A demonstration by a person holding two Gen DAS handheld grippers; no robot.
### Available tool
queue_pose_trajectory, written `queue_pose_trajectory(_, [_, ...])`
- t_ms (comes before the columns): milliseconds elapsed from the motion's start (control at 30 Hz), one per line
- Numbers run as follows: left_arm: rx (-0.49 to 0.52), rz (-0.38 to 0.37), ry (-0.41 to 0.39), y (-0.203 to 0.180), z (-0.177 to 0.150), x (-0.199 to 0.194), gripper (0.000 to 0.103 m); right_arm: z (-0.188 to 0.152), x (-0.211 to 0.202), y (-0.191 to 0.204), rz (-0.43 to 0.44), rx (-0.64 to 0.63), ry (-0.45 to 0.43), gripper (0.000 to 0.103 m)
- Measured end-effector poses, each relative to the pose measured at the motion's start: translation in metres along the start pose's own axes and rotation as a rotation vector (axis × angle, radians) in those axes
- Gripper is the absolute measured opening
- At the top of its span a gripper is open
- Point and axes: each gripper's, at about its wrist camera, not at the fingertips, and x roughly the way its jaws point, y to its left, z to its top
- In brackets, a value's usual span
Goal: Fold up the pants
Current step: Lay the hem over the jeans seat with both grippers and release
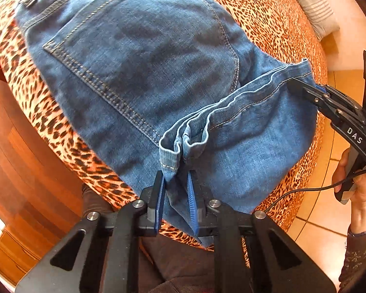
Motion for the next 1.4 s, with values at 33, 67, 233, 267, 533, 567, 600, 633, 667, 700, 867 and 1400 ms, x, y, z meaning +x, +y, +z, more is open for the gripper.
queue_pose_trajectory(33, [-0.024, -0.002, -0.005, 0.005, -0.001, -0.002, 0.015, 0.004, -0.005, 0.003, 0.007, -0.010, -0.016, 0.017])
queue_pose_trajectory(67, [-0.044, -0.020, 0.001, 0.009, -0.003, 0.000, 0.015, 0.008, -0.004, 0.005, -0.011, -0.019, -0.020, 0.017])
queue_pose_trajectory(233, [-0.110, -0.073, 0.057, 0.021, -0.009, 0.013, 0.015, 0.011, 0.024, 0.003, -0.117, -0.098, 0.093, 0.023])
queue_pose_trajectory(267, [-0.100, -0.089, 0.051, 0.021, -0.010, 0.010, 0.015, 0.009, 0.022, 0.000, -0.119, -0.097, 0.085, 0.024])
queue_pose_trajectory(533, [0.064, 0.025, 0.007, 0.003, 0.001, -0.003, 0.044, 0.013, 0.009, -0.013, -0.021, -0.041, 0.003, 0.056])
queue_pose_trajectory(567, [0.080, 0.056, 0.004, 0.001, 0.002, -0.002, 0.044, 0.015, 0.015, -0.016, -0.009, -0.034, 0.013, 0.057])
queue_pose_trajectory(600, [0.093, 0.075, 0.002, 0.000, 0.003, -0.002, 0.044, 0.015, 0.019, -0.017, -0.001, -0.033, 0.025, 0.057])
queue_pose_trajectory(633, [0.099, 0.083, 0.001, -0.007, 0.009, 0.004, 0.044, 0.014, 0.024, -0.018, 0.021, -0.033, 0.043, 0.057])
queue_pose_trajectory(667, [0.103, 0.083, 0.000, -0.007, 0.010, 0.005, 0.044, 0.013, 0.030, -0.019, 0.031, -0.036, 0.055, 0.057])
queue_pose_trajectory(700, [0.101, 0.084, -0.001, -0.008, 0.011, 0.007, 0.044, 0.011, 0.033, -0.020, 0.033, -0.043, 0.061, 0.057])
queue_pose_trajectory(867, [0.048, 0.067, -0.028, -0.016, 0.018, 0.013, 0.025, 0.008, 0.034, -0.021, -0.025, -0.083, 0.062, 0.027])
queue_pose_trajectory(1400, [-0.206, 0.046, -0.059, 0.038, 0.014, -0.004, 0.012, 0.065, 0.055, 0.021, -0.004, -0.126, 0.007, 0.013])
